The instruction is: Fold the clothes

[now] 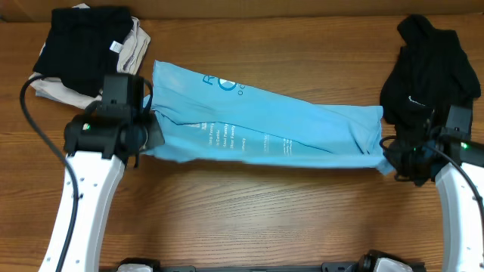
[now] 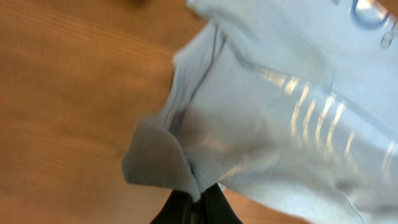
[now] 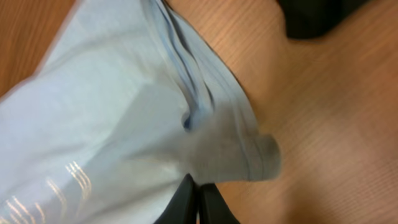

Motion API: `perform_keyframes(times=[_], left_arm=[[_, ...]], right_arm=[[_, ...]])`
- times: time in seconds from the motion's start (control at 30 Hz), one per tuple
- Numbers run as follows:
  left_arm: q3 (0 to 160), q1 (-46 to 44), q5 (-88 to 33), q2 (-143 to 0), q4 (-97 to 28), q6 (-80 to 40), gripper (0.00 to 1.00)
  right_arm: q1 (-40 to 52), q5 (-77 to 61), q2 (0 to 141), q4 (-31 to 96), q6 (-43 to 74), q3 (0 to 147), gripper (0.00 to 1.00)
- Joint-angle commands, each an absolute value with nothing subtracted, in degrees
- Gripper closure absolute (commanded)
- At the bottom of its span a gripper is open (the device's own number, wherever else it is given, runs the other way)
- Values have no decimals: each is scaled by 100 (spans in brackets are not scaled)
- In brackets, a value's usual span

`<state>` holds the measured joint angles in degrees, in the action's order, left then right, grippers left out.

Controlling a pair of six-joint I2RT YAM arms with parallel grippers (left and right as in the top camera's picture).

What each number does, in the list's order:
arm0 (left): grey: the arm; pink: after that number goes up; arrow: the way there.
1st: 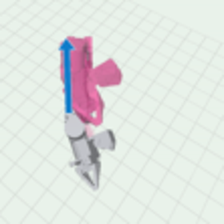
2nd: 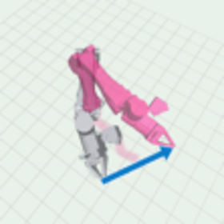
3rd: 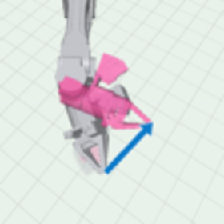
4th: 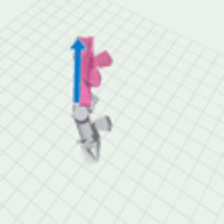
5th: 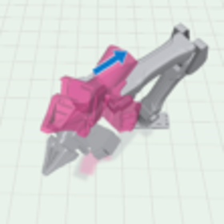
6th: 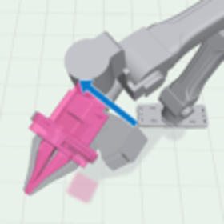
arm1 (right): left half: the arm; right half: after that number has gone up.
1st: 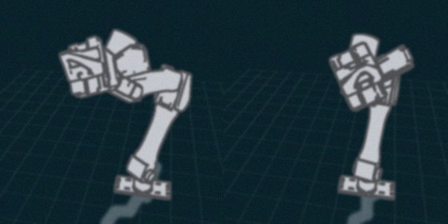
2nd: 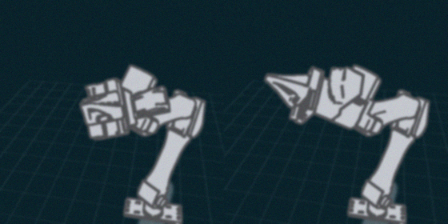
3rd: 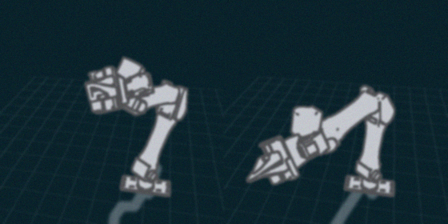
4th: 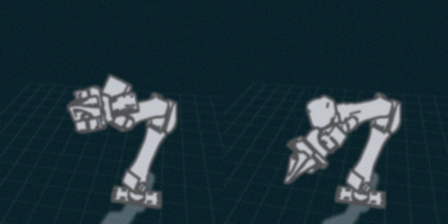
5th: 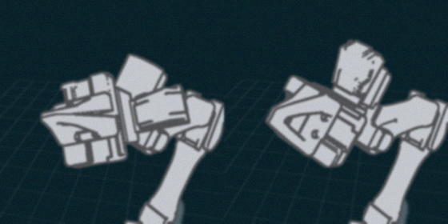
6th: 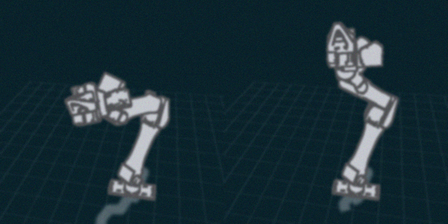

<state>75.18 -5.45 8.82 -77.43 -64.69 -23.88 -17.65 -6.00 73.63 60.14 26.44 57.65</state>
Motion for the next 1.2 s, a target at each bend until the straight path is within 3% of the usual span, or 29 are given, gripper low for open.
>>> perform_keyframes(times=[0.0,0.37,0.43,0.5,0.53,0.6,0.67,0.73,0.83,1.17], left_arm=[[7579,-489,1070,-8283,-5927,-2408,96],[7581,-493,1050,-9926,-3365,-2250,96],[7581,-495,1050,-10151,-2945,-2198,90],[7581,-493,1050,-10339,-2657,-2185,70],[7581,-495,1050,-10420,-2539,-2178,48],[7581,-493,1050,-10580,-2322,-2176,15],[7581,-493,1048,-10650,-2200,-2018,0],[7596,-482,1050,-10630,-2169,-1761,0],[7756,-475,1050,-10547,-2344,-1446,0],[9380,-281,506,-10407,-4567,-871,0]], right_arm=[[-1782,-698,7594,5610,2346,5889,96],[-1533,-718,8764,3848,2204,5889,96],[-1479,-760,9056,3531,2202,5889,88],[-1420,-764,9319,3240,2202,5889,73],[-1387,-762,9439,3089,2163,5889,66],[-1356,-762,9590,2877,2001,5889,41],[-1356,-760,9601,2842,1962,5892,28],[-1396,-760,9566,2930,1938,5935,18],[-1529,-762,9553,3122,1695,6005,13],[-1544,-784,10173,3190,711,6001,16]])
